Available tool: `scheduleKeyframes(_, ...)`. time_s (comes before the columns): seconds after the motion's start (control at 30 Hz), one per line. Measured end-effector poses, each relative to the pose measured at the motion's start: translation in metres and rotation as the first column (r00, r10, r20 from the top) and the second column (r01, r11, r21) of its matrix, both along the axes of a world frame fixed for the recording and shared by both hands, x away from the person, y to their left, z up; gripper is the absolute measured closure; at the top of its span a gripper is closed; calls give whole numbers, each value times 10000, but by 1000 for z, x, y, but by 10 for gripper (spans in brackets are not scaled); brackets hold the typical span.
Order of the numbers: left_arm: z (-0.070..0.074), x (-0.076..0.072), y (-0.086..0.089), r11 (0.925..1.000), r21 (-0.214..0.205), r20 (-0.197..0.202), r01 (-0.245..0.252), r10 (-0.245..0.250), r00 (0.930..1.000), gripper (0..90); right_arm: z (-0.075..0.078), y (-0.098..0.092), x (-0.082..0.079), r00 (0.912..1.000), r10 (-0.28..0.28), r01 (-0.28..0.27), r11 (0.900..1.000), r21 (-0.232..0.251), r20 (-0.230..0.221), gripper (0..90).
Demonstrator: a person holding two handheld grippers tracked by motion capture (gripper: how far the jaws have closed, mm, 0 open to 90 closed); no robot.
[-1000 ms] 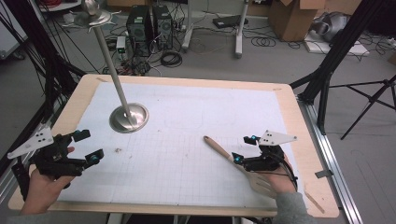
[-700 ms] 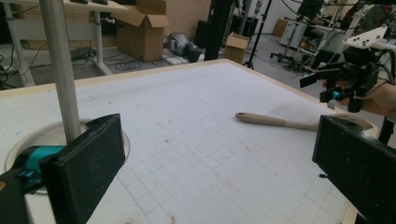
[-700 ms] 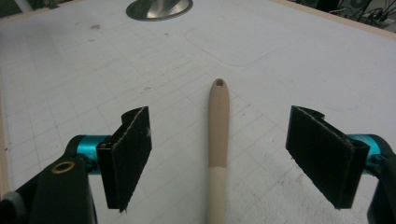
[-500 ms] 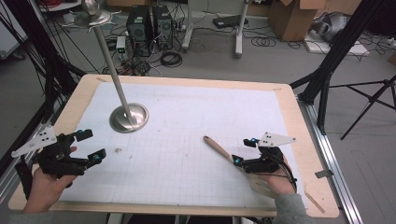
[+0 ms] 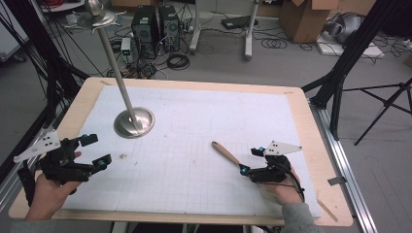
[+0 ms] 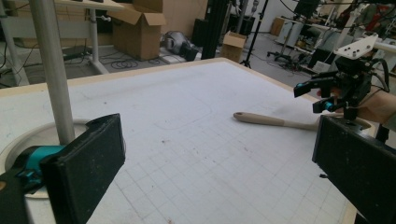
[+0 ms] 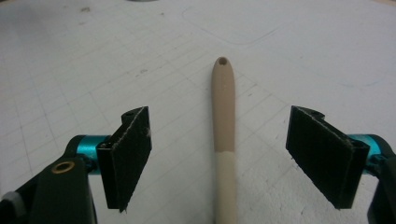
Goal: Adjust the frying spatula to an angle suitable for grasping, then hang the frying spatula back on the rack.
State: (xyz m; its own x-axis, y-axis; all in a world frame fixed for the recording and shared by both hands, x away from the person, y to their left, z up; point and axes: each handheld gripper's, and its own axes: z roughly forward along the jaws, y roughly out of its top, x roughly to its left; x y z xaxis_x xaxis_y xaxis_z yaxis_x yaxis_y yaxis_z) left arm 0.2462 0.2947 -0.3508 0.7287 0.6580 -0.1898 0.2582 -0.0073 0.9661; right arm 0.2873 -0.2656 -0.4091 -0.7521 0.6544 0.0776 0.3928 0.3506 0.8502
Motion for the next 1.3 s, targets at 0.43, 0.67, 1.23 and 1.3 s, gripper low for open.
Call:
scheduleKeyframes(0.43, -1, 2, -3, 10000, 20, -18, 72, -72, 10000, 27, -6, -2, 0, 9995, -300, 300, 9995, -111, -2, 214)
scheduleKeyframes(0.67, 0, 3, -4, 9999, 2, 2, 119, -119, 9999, 27, -11, -3, -1, 9992, -381, 379, 9990, -257, -72, 214)
scheduleKeyframes(1.23, -1, 5, -6, 9999, 59, -55, 143, -142, 9999, 27, -23, -2, -2, 9993, -271, 247, 9960, -859, -276, 215)
scheduleKeyframes(1.3, -1, 5, -7, 9998, 74, -44, 166, -166, 9999, 27, -25, -3, -2, 9988, -347, 315, 9953, -912, -338, 215)
